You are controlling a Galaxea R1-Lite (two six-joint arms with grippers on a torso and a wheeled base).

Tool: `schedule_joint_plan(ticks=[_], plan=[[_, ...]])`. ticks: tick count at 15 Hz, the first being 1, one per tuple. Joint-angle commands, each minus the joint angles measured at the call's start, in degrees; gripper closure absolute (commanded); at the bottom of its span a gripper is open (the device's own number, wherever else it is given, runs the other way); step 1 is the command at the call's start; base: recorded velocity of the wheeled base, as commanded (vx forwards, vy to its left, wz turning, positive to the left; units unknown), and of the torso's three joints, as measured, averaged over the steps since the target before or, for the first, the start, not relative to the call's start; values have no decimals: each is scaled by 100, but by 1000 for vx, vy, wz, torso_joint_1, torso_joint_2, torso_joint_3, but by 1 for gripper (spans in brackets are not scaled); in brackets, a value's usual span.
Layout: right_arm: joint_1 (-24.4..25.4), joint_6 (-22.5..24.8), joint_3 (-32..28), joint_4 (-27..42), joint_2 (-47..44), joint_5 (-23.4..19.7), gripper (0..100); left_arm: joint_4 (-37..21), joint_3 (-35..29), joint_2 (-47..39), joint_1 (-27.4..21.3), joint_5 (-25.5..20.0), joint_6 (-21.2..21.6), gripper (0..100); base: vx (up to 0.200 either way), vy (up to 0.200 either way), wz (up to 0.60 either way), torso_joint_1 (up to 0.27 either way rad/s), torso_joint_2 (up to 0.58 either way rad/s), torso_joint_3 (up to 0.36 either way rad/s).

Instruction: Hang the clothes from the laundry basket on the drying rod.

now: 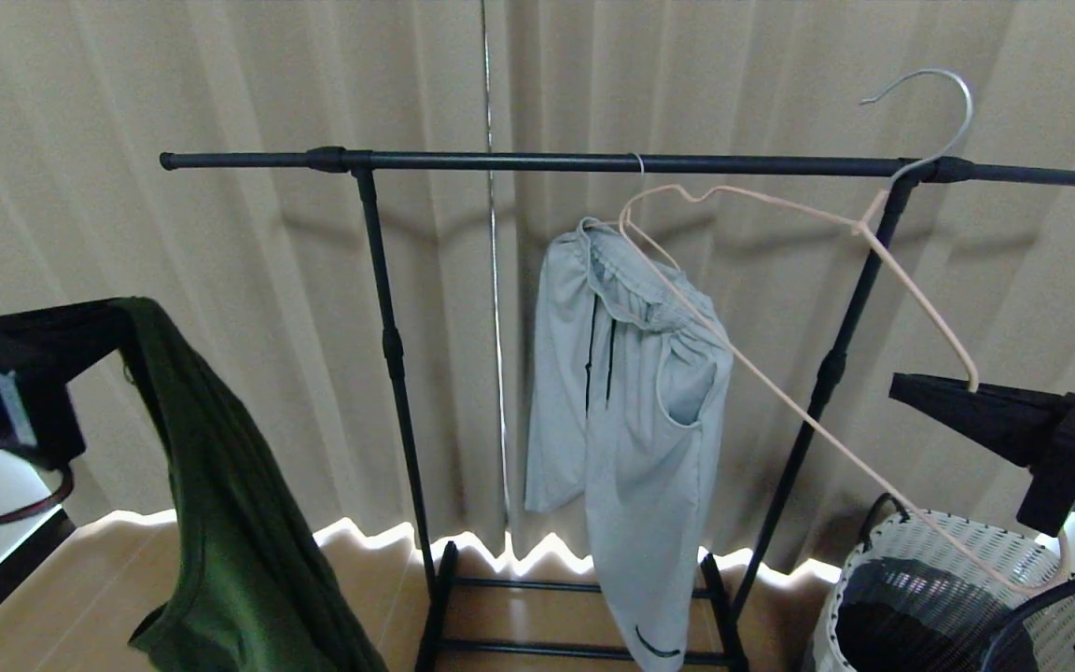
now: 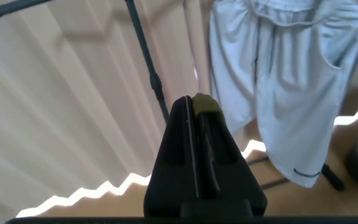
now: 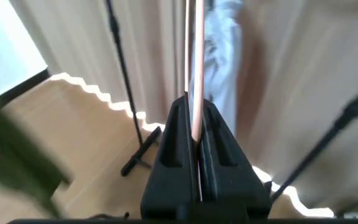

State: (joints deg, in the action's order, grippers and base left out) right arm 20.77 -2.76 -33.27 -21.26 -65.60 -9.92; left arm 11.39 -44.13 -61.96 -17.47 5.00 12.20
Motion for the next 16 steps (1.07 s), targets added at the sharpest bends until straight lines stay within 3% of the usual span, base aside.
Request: schedule_joint_plan(ticks=[1,4,6,9,16], plan=[[375,12,-4,-36,-428,-10,100,-172,-966,-1336,-20,458,-218,100,0,0,0,0,0,0],[981,-6,-22,-238,-885,-80,100,-295,-1827,-2294,-37,933,-772,100,0,0,0,0,0,0],[1333,-15,-13,-546,-1069,-98,100,-427,-2275,-2918,-248,1645,-1115,100,0,0,0,0,0,0],[1720,-32,-22,-555,-1166,-115,100,-444,-2645,-3322,-406,2225,-1106,100,0,0,0,0,0,0],[2317,-225,-127,-616,-1324,-106,100,-444,-2952,-3392,-890,2304,-1106,100,0,0,0,0,0,0]])
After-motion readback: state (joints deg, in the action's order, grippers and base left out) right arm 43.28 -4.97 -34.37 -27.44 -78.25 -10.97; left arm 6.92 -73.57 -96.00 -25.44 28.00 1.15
